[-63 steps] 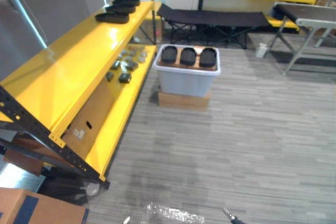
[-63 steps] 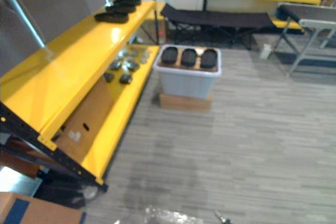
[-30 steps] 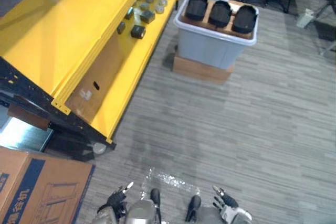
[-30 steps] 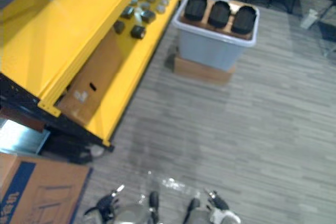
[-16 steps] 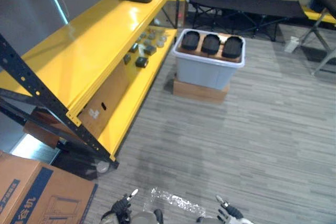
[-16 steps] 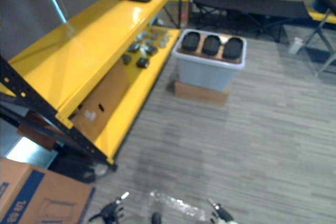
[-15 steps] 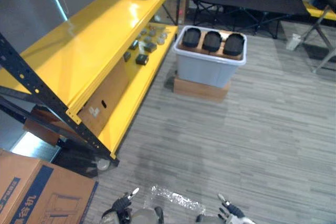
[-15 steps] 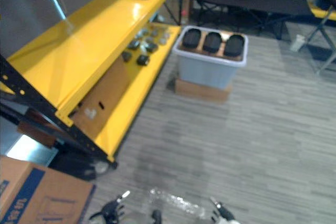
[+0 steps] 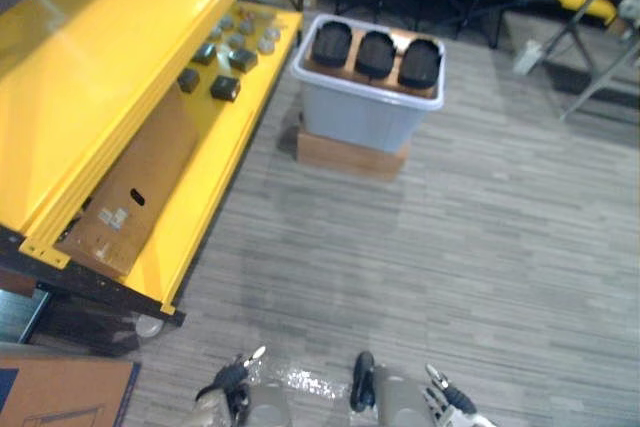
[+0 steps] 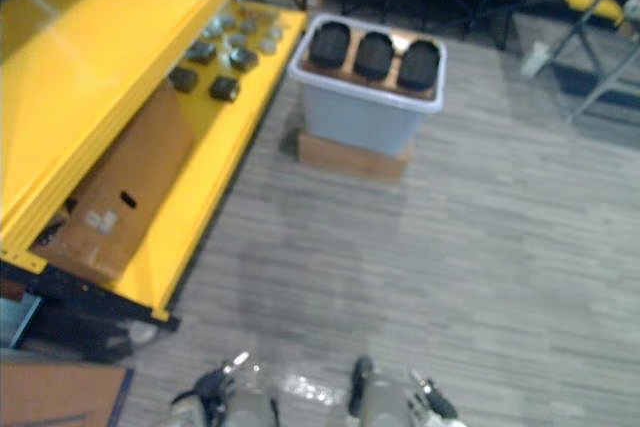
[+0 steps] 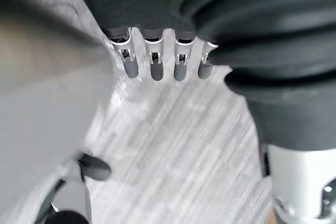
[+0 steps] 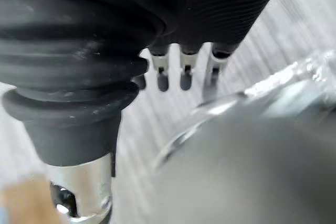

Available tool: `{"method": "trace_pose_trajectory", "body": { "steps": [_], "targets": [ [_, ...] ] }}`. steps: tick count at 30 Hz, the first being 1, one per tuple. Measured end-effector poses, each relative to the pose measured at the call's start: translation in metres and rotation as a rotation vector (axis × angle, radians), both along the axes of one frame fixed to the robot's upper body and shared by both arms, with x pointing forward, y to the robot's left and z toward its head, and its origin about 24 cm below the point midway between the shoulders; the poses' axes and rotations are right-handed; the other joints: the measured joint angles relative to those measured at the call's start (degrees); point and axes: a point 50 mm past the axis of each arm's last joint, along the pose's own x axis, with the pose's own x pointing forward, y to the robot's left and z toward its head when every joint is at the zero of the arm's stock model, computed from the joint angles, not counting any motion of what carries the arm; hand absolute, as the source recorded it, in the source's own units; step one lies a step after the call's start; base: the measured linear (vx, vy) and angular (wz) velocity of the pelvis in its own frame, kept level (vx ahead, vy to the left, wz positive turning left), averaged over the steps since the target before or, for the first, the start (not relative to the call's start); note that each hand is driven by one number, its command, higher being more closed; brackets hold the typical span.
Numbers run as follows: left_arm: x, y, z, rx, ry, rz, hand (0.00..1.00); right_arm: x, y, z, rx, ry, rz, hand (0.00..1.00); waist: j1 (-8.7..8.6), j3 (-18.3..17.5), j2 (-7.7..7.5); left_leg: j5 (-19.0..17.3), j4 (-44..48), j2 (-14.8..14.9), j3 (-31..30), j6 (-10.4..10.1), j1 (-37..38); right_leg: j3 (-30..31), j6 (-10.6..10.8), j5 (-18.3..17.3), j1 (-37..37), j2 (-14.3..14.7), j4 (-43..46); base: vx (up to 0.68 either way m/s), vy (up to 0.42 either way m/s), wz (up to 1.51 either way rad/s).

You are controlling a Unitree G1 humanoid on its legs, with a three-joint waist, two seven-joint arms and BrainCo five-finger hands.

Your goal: Walk over and take plastic housings, then place them on the shelf

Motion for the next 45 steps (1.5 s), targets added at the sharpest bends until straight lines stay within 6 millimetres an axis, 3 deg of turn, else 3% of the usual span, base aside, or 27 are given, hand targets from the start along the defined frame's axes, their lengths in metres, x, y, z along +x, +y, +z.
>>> {"method": "trace_pose_trajectory", "body": {
  "steps": [1, 3, 4, 6, 9, 11, 12, 14, 15, 16, 17, 18, 19, 20, 21, 23, 25, 26, 28, 29, 32, 34, 36, 40, 43, 44, 45],
  "targets": [
    [0.001, 0.0, 0.001, -0.002, -0.006, 0.004, 0.0, -0.001, -0.001, 0.0, -0.005, 0.002, -0.001, 0.0, -0.35, -0.02, 0.37, 1.55, 3.66, 0.76, -0.77, -0.54, -1.51, -0.57, -0.27, -1.1, 0.84, 0.01, 0.58, 0.35, -0.218, 0.39],
    [0.003, 0.002, 0.003, -0.003, -0.024, 0.02, 0.0, -0.002, -0.003, 0.0, -0.031, 0.011, 0.016, 0.0, -0.66, 0.13, 0.94, 8.56, 13.1, 3.28, -0.94, -1.74, -5.24, -1.34, -0.94, -2.7, 4.05, 0.71, -0.21, 0.25, -0.125, 0.21],
    [0.006, 0.004, 0.005, -0.031, -0.042, 0.067, 0.0, 0.004, -0.006, 0.002, -0.083, 0.006, 0.075, 0.0, -0.53, 0.57, 1.4, 9.1, 18.91, 5.17, -0.77, -1.44, -8.07, -2.13, -1.36, -2.95, 7.72, 1.75, -3.01, 0.44, -0.137, 0.16],
    [0.009, 0.01, 0.008, -0.064, -0.073, 0.122, 0.0, 0.014, -0.008, 0.005, -0.15, -0.013, 0.141, 0.0, -0.04, 0.73, 1.44, 8.27, 20.26, 3.94, -0.74, -0.05, -12.09, -2.79, -1.64, -3.24, 12.99, 1.83, -7.5, 0.43, -0.071, 0.18],
    [0.006, 0.026, 0.012, -0.054, -0.116, 0.16, 0.0, 0.065, -0.011, 0.024, -0.261, -0.152, 0.241, 0.0, 3.29, 2.05, -0.42, 8.68, 6.31, -2.16, 3.91, 0.05, -17.87, -2.62, 0.17, -4.78, 20.57, -1.27, -13.46, 0.37, 0.071, -0.05],
    [-0.009, 0.033, 0.007, -0.024, -0.084, 0.125, 0.0, 0.104, -0.017, 0.048, -0.358, -0.275, 0.32, 0.0, 5.23, 2.72, -0.04, 14.34, -9.77, -4.65, 7.43, -0.28, -18.88, -2.04, 2.86, -6.71, 25.65, -1.9, -15.55, 0.47, 0.141, -0.42],
    [-0.039, 0.036, -0.004, 0.003, 0.011, 0.107, 0.0, 0.127, -0.014, 0.062, -0.366, -0.351, 0.31, 0.0, 7.13, 2.73, -0.37, 21.42, -13.01, -5.0, 8.24, 6.6, -17.18, 2.24, 2.5, -8.64, 28.08, -1.45, -15.57, 0.54, 0.189, -0.71],
    [-0.052, 0.04, -0.01, 0.019, 0.064, 0.094, 0.0, 0.143, -0.011, 0.073, -0.352, -0.419, 0.267, 0.0, 7.91, 2.73, -2.99, 17.5, -10.78, -5.55, 8.62, 6.15, -17.4, 7.05, -1.68, -5.9, 28.3, -1.17, -16.56, 0.64, 0.216, -0.27],
    [-0.058, 0.047, -0.01, 0.032, 0.071, 0.102, 0.0, 0.148, -0.011, 0.078, -0.348, -0.441, 0.255, 0.0, 8.92, 2.55, -4.88, 14.34, -8.88, -5.72, 8.5, 6.61, -17.53, 9.35, 0.05, -3.08, 27.97, -1.35, -16.0, 0.59, 0.209, 0.02],
    [-0.06, 0.048, -0.01, 0.037, 0.078, 0.101, 0.0, 0.148, -0.01, 0.077, -0.344, -0.438, 0.253, 0.0, 9.3, 2.12, -5.87, 12.69, -7.87, -6.02, 8.47, 6.84, -17.51, 10.48, 1.11, -2.26, 27.89, -1.57, -15.15, 0.61, 0.217, 0.04],
    [-0.066, 0.055, -0.01, 0.06, 0.093, 0.096, 0.0, 0.144, -0.009, 0.072, -0.327, -0.415, 0.247, 0.0, 9.21, 1.12, -7.61, 10.17, -6.27, -6.69, 8.64, 7.76, -16.88, 12.06, 4.22, -0.47, 27.02, -2.37, -10.62, 0.76, 0.196, 0.13],
    [-0.062, 0.056, -0.009, 0.076, 0.071, 0.082, 0.0, 0.136, -0.006, 0.062, -0.303, -0.364, 0.252, 0.0, 8.98, 1.19, -7.56, 7.65, -6.02, -6.75, 8.08, 8.25, -13.49, 12.22, 12.96, 3.04, 24.01, -3.03, 0.25, 0.76, 0.166, 0.16],
    [-0.058, 0.055, -0.008, 0.08, 0.059, 0.066, 0.0, 0.132, -0.004, 0.057, -0.289, -0.334, 0.253, 0.0, 8.73, 1.37, -7.28, 7.1, -6.62, -6.87, 7.41, 8.11, -11.57, 11.48, 13.28, 2.17, 22.46, -3.27, 4.94, 0.62, 0.106, 0.13],
    [-0.054, 0.053, -0.007, 0.081, 0.044, 0.053, 0.0, 0.126, -0.002, 0.051, -0.273, -0.304, 0.255, 0.0, 8.27, 1.69, -6.77, 6.81, -7.58, -6.96, 6.56, 8.01, -9.25, 10.85, 12.7, 0.85, 21.16, -3.17, 8.81, 0.44, 0.027, 0.21],
    [-0.042, 0.048, -0.004, 0.084, -0.003, 0.023, 0.0, 0.108, 0.003, 0.037, -0.236, -0.228, 0.256, 0.0, 7.61, 2.22, -5.15, 6.83, -11.92, -6.81, 4.43, 7.91, -2.76, 7.41, 8.0, -2.09, 18.24, -2.39, 11.98, 0.42, 0.007, 0.22],
    [-0.026, 0.044, 0.002, 0.083, -0.061, 0.004, 0.0, 0.088, 0.004, 0.027, -0.208, -0.171, 0.255, 0.0, 7.43, 2.0, -3.25, 7.27, -15.56, -5.25, 3.62, 7.18, 1.8, 4.09, 3.7, -4.36, 14.05, -0.5, 8.05, 0.47, -0.048, 0.2],
    [-0.003, 0.041, 0.012, 0.076, -0.141, 0.017, 0.0, 0.065, 0.004, 0.016, -0.189, -0.093, 0.243, 0.0, 6.68, 1.74, -2.29, 7.19, -17.77, -3.7, 2.09, 6.47, 5.04, 1.17, 2.6, -3.39, 6.36, 0.02, -3.16, 0.47, -0.14, 0.35],
    [0.001, 0.041, 0.013, 0.077, -0.153, 0.02, 0.0, 0.06, 0.004, 0.014, -0.182, -0.084, 0.229, 0.0, 6.09, 1.66, -2.29, 6.84, -17.52, -3.32, 1.98, 5.33, 5.4, 0.41, 2.29, -1.36, 4.71, -0.43, -6.32, 0.43, -0.198, 0.49],
    [0.002, 0.045, 0.015, 0.081, -0.159, 0.052, 0.0, 0.035, 0.012, 0.004, -0.14, -0.018, 0.183, 0.0, 5.61, 0.63, -4.28, 3.39, -15.8, -3.51, 1.32, 0.51, 7.65, -0.52, -0.93, 16.35, 0.94, -2.37, -17.92, 0.48, -0.272, 0.38],
    [-0.004, 0.046, 0.011, 0.066, -0.122, 0.101, 0.0, 0.031, 0.009, 0.004, -0.145, -0.012, 0.15, 0.0, 5.09, 0.36, -3.74, 0.77, -12.56, -2.31, -0.49, -1.18, 8.18, -0.51, 0.04, 19.73, 0.31, -2.02, -15.13, 0.41, -0.26, 0.09],
    [-0.012, 0.015, 0.0, -0.028, -0.057, 0.102, 0.0, 0.032, -0.001, 0.005, -0.188, 0.024, 0.111, 0.0, 4.43, -2.71, 0.47, 0.82, -10.69, 2.61, -2.69, -1.3, 8.17, -1.43, -0.82, 18.57, 2.76, 3.37, -18.13, 0.32, -0.155, -0.15],
    [-0.003, -0.001, 0.001, -0.053, -0.055, 0.038, 0.0, 0.03, -0.006, 0.006, -0.208, 0.059, 0.055, 0.0, 4.28, -2.96, 0.91, 1.78, -12.47, 3.04, -2.28, -2.52, 8.89, -1.59, -0.74, 18.31, 2.86, 4.0, -18.99, 0.25, -0.071, -0.06],
    [-0.002, -0.003, 0.0, -0.048, -0.041, -0.009, 0.0, 0.016, 0.0, 0.0, -0.179, 0.143, -0.007, 0.0, 2.93, -3.34, -0.33, 3.27, -13.83, 3.14, -1.47, -4.74, 10.51, -1.35, -0.27, 16.07, 3.4, 3.78, -17.98, 0.16, -0.035, -0.06],
    [-0.005, 0.001, -0.002, -0.008, -0.018, -0.087, 0.0, -0.001, 0.003, -0.005, -0.165, 0.236, -0.087, 0.0, 1.44, -4.0, -2.25, 6.4, -13.32, 2.28, -0.08, -6.52, 10.55, -0.46, -0.6, 13.16, 2.19, 3.19, -14.97, 0.08, -0.088, -0.11],
    [0.01, -0.013, 0.004, 0.006, -0.062, -0.204, 0.0, -0.014, 0.002, -0.009, -0.148, 0.281, -0.125, 0.0, 0.99, -4.01, -2.87, 12.8, -4.31, 3.06, 0.87, -5.13, 3.98, 1.06, -1.43, 13.18, 1.8, 4.12, -17.97, 0.06, -0.103, -0.25],
    [0.018, -0.018, 0.007, 0.015, -0.093, -0.248, 0.0, -0.016, -0.001, -0.008, -0.146, 0.284, -0.151, 0.0, 0.6, -2.98, -2.72, 17.06, 0.89, 3.5, 0.83, -5.09, 1.68, 2.13, -1.97, 13.89, 3.32, 4.21, -20.39, 0.09, -0.082, -0.37],
    [0.026, -0.027, 0.011, 0.017, -0.13, -0.289, 0.0, -0.018, -0.005, -0.008, -0.148, 0.287, -0.193, 0.0, -0.44, -1.31, -2.02, 13.59, 0.64, 3.66, 1.04, -5.19, 1.84, 2.35, -2.11, 14.32, 5.35, 4.21, -22.45, 0.09, -0.063, -0.27]
  ]
}}
